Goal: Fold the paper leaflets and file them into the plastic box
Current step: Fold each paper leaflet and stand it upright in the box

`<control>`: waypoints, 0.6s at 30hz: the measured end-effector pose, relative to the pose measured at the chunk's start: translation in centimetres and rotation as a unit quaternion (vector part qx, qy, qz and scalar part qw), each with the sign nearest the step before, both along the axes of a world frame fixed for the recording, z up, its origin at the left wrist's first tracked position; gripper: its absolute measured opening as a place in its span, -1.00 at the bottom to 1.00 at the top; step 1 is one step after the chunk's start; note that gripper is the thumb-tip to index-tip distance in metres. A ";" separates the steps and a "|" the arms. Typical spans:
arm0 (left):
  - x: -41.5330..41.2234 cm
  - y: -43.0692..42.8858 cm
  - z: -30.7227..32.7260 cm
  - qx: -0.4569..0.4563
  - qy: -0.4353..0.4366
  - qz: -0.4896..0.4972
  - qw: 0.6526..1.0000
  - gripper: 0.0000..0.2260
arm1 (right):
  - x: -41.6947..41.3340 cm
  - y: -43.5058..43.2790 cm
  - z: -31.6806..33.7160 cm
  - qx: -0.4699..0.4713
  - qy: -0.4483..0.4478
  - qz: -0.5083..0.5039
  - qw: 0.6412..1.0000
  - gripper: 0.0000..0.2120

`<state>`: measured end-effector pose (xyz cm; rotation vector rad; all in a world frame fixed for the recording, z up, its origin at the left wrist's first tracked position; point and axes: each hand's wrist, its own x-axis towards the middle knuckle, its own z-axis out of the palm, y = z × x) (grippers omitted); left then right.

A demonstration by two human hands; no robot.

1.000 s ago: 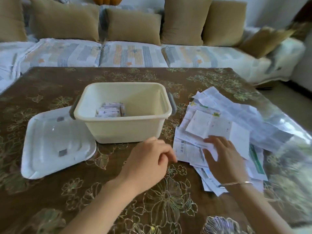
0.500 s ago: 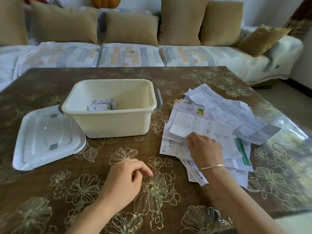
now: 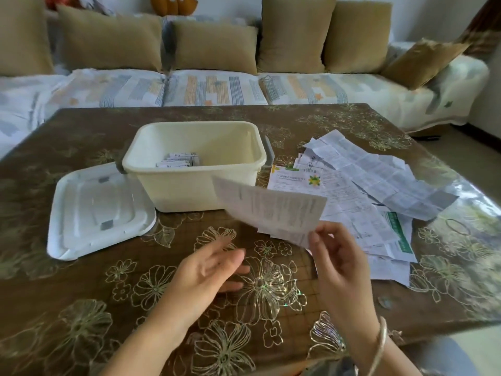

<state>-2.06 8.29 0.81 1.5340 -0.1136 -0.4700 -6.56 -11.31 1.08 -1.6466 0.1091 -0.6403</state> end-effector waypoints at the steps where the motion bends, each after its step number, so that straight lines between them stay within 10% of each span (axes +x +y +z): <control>1: -0.3 0.0 0.2 -0.051 0.042 -0.021 0.998 -0.29 | -0.2 0.5 0.0 0.065 0.010 0.036 0.997 -0.94; 5: -1.3 0.3 0.1 -0.170 0.104 -0.024 0.980 -0.21 | -0.9 3.3 -0.7 0.180 0.083 0.098 0.975 -0.94; 10: -2.3 1.0 0.4 -0.161 0.070 0.019 0.984 -0.63 | -1.3 5.8 -1.5 0.098 0.107 0.157 0.977 -0.89; 18: -2.6 4.0 -0.4 -0.189 0.116 0.072 0.973 -0.63 | -1.4 7.4 -1.8 0.008 0.124 0.205 0.971 -0.57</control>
